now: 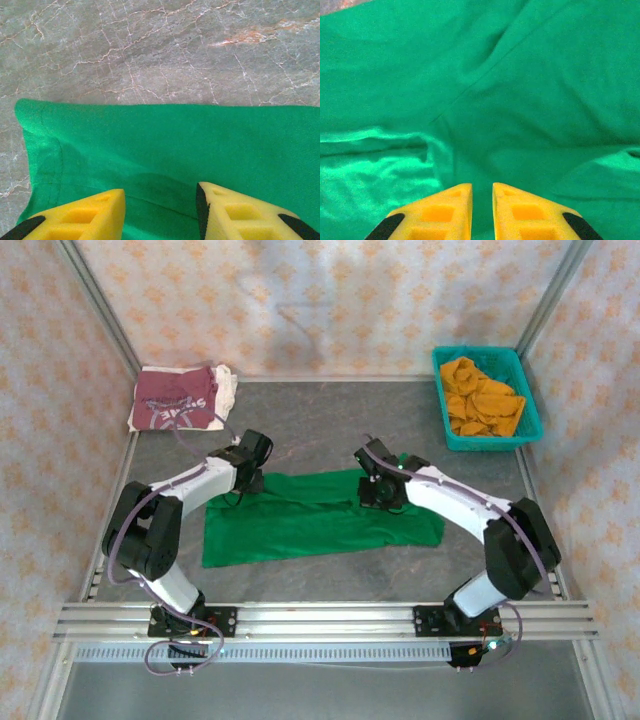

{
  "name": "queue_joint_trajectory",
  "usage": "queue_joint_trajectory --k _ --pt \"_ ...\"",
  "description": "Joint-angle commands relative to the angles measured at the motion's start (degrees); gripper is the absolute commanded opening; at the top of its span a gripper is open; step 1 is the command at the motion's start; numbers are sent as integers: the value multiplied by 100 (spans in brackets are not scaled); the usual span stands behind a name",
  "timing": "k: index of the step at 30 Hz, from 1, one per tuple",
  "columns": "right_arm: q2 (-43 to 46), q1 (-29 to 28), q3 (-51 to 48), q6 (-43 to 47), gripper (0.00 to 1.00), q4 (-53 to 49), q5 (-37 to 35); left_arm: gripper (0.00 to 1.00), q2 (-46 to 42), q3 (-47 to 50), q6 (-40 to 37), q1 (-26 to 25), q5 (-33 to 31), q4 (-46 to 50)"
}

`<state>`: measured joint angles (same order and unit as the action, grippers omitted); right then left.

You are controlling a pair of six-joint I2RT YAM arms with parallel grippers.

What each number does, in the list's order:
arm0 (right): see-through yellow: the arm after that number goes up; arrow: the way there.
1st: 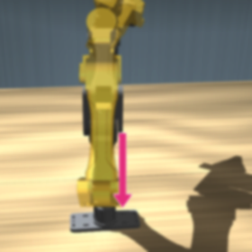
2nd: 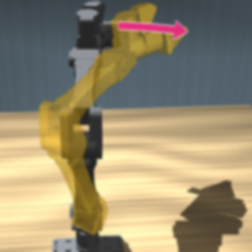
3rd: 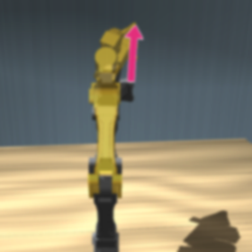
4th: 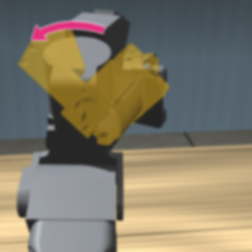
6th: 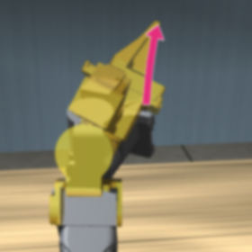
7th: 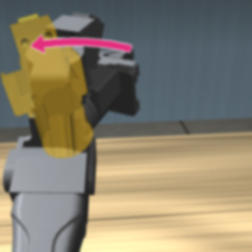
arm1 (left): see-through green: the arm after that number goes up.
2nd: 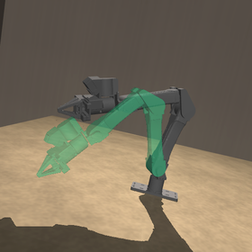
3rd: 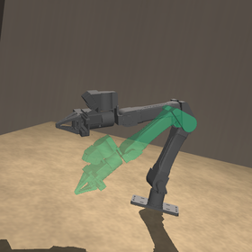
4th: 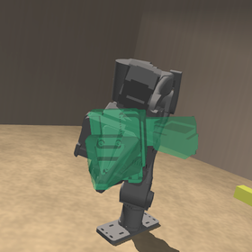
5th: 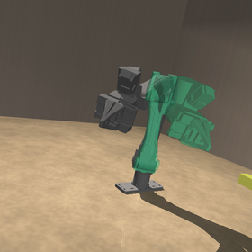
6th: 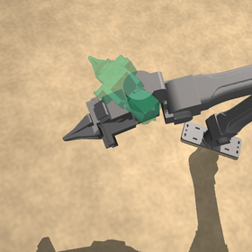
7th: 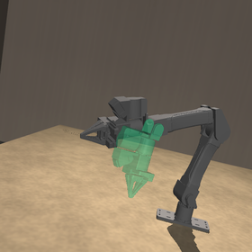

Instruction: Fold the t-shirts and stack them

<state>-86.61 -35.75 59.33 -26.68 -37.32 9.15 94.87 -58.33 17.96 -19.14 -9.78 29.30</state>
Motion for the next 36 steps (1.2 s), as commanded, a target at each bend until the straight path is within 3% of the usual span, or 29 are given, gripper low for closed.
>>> queue_joint_trajectory --k 1,5,9,12,21,30,36 --pt "383 -31 -222 13 20 -48 554 42 154 -99 85 24 -236 48" --pt "959 -29 -570 59 16 35 705 41 164 -126 68 51 -276 45" --pt "1355 153 -622 -69 21 179 -196 41 189 -168 59 118 -184 -3" --pt "964 564 -439 -117 20 443 105 41 149 -232 143 186 -87 66" --pt "-585 507 272 180 19 1162 593 42 -161 23 454 937 832 79" --pt "-862 474 228 160 19 1530 599 41 -172 123 565 1045 692 375" --pt "-964 477 220 164 19 1569 628 43 -703 509 606 1149 343 548"
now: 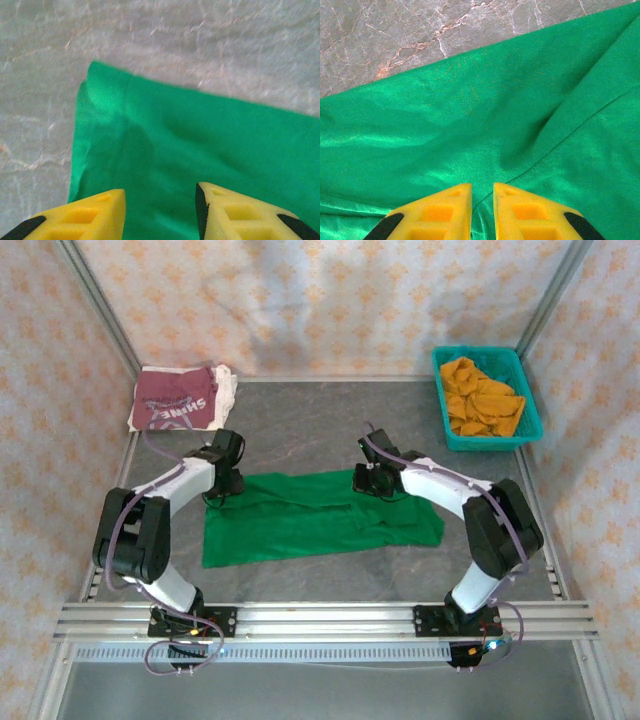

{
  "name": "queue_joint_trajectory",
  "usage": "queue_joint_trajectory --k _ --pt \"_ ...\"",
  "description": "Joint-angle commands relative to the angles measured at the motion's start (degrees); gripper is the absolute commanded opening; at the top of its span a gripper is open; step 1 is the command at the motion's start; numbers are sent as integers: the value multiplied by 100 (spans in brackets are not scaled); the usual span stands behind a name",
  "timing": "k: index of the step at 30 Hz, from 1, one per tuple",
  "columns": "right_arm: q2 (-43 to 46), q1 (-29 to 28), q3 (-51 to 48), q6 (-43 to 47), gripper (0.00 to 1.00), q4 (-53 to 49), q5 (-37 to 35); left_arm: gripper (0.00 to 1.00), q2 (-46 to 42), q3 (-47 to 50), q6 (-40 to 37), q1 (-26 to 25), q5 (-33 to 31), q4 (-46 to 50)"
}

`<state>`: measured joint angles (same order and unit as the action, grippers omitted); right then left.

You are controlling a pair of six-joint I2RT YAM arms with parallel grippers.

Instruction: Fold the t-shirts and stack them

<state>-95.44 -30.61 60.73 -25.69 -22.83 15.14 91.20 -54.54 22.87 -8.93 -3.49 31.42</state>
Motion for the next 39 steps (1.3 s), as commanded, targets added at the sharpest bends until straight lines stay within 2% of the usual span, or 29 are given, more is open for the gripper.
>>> queue_joint_trajectory --k 1,5,10,11,14,18,19,25,30,31,32,35,39 --pt "-93 -37 80 66 19 129 36 43 -356 139 114 185 -236 345" --pt "-155 -37 97 104 19 130 52 43 -285 182 83 360 -250 342" --pt "-159 -35 53 112 19 180 -46 42 36 193 65 396 32 107" --pt "-176 -35 49 114 19 196 -41 39 80 205 68 397 62 32" --pt "-212 -38 55 101 19 199 -35 21 52 200 51 392 102 -4" --pt "-318 -24 85 -11 19 33 -380 2 -215 195 42 392 44 145" --pt "-354 -13 91 -37 19 -5 -424 0 -286 186 42 393 21 198" --pt "-665 90 115 -233 17 -46 -459 0 -608 242 13 419 -202 467" --pt "-755 117 28 -321 16 142 -391 0 -653 423 38 459 -153 350" --pt "-778 112 27 -318 16 170 -368 6 -574 376 25 462 -106 363" --pt "-801 117 27 -317 16 195 -338 18 -484 317 20 462 -59 353" --pt "-823 117 29 -327 16 226 -264 31 -317 247 -1 462 -3 211" --pt "-736 117 -21 -326 16 235 -336 34 -26 132 -71 477 -58 103"
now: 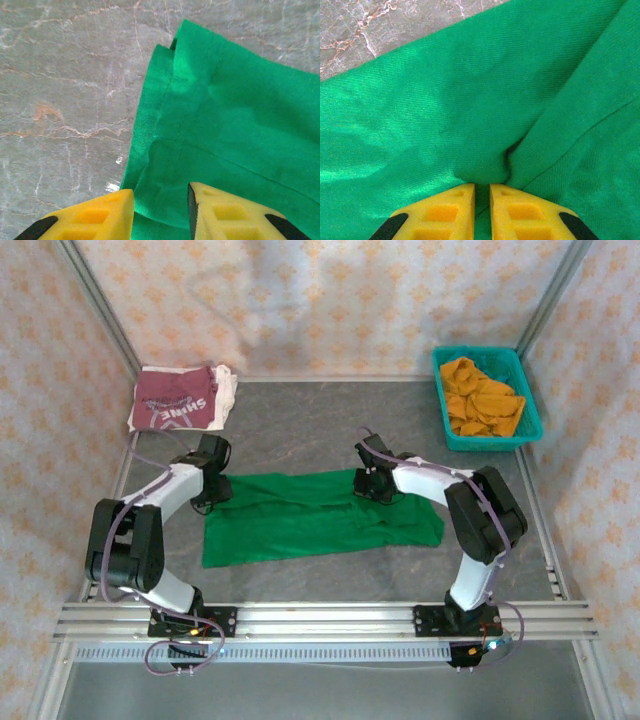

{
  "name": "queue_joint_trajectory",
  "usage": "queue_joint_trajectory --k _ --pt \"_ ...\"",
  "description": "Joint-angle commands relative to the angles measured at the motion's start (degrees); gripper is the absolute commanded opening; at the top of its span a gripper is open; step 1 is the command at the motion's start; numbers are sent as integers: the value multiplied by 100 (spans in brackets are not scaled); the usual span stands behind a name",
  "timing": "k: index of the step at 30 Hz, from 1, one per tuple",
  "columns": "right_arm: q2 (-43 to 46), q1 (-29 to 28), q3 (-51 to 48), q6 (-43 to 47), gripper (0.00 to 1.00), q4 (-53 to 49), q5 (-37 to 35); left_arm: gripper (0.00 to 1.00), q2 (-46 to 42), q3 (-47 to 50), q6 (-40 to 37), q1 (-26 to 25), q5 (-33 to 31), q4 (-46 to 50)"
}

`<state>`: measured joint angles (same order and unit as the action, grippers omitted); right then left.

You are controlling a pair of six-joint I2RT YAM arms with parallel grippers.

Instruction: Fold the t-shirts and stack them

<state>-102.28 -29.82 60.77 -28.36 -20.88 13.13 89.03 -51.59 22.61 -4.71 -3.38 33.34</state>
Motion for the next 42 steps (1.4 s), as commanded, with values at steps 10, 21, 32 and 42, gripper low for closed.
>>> queue_joint_trajectory --k 10,21,32,42 --pt "-11 47 -76 -70 16 93 -160 2 174 -154 4 54 -101 -211" --pt "-299 205 -100 -438 10 -124 -507 0 -547 -20 126 58 -877 190" --pt "-275 363 -215 -602 9 -135 -504 0 -738 335 287 40 -970 183" --pt "-147 363 -208 -607 11 -269 -532 5 -1334 512 515 -39 -851 425"
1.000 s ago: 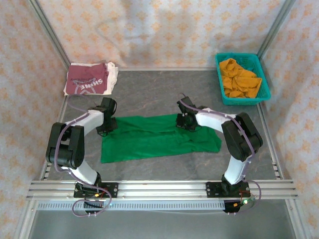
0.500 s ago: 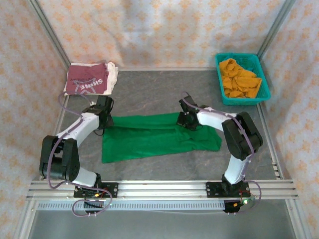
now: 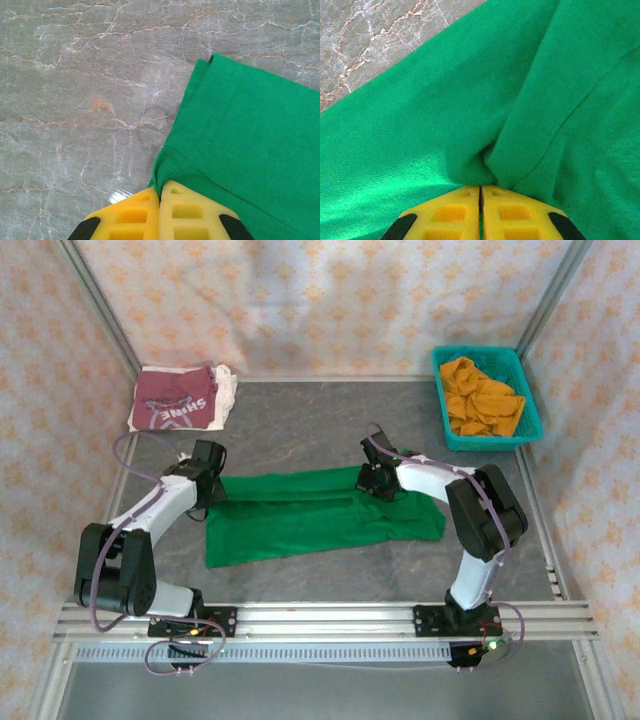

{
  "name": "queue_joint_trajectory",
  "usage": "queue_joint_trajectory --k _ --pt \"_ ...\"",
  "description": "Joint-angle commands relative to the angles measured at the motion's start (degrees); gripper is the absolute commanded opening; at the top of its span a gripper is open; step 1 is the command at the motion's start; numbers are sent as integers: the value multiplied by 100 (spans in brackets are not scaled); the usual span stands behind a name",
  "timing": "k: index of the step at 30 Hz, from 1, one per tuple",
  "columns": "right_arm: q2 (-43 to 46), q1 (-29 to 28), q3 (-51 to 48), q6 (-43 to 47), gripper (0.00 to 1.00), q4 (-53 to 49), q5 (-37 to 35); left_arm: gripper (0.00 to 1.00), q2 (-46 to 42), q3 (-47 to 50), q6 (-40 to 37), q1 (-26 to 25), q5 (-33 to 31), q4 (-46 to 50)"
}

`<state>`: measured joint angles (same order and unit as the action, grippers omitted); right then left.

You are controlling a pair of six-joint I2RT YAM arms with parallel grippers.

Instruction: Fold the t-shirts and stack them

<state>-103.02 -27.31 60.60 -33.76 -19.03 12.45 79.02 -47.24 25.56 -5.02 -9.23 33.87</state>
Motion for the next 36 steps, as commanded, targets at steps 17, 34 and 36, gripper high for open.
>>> queue_joint_trajectory --k 17,34,36 --pt "897 112 -44 16 18 -1112 -825 13 -1233 12 294 -60 -662 323" --pt "405 160 304 194 21 -994 -707 29 -3560 1054 468 -69 -1088 123" --pt "399 198 290 194 21 -964 -670 29 -3743 1100 566 -70 -1036 24"
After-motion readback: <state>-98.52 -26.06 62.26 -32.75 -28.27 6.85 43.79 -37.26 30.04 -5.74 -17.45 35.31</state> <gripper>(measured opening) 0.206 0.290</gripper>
